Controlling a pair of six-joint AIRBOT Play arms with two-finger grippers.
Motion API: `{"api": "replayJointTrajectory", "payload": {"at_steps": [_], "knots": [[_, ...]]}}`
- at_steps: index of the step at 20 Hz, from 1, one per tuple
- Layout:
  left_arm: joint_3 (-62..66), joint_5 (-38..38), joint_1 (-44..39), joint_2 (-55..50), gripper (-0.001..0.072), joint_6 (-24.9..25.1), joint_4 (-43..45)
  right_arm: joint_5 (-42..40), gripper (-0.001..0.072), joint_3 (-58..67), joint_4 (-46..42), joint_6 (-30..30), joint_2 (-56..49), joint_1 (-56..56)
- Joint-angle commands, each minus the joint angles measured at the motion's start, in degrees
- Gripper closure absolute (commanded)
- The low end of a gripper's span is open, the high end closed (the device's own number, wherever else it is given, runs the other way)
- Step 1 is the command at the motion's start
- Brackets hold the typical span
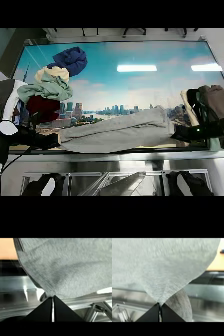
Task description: Fold the shirts.
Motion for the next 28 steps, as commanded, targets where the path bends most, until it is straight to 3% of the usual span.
{"api": "replayJointTrajectory", "payload": {"at_steps": [1,3,11,20,28], "knots": [[0.92,3.58,-0.07,-5.60,0.0696,0.85,1.95,-9.70,0.0689,2.89,7.54,-2.89,-6.29,0.22],[2.86,5.14,-0.09,-8.57,0.0696,0.96,3.19,-12.79,0.0689,5.79,11.34,-4.48,-11.28,0.59],[14.01,7.52,-0.09,-20.15,0.0696,1.03,7.21,-14.86,0.0689,27.10,7.85,-4.37,-29.03,8.09],[19.06,8.13,-1.49,-30.10,0.0696,2.95,5.75,-13.97,0.0689,26.88,2.16,-4.02,-35.67,9.79],[16.72,8.70,-1.70,-31.12,0.0696,2.95,6.21,-19.06,0.0688,17.77,0.02,-2.67,-38.53,10.88]]}}
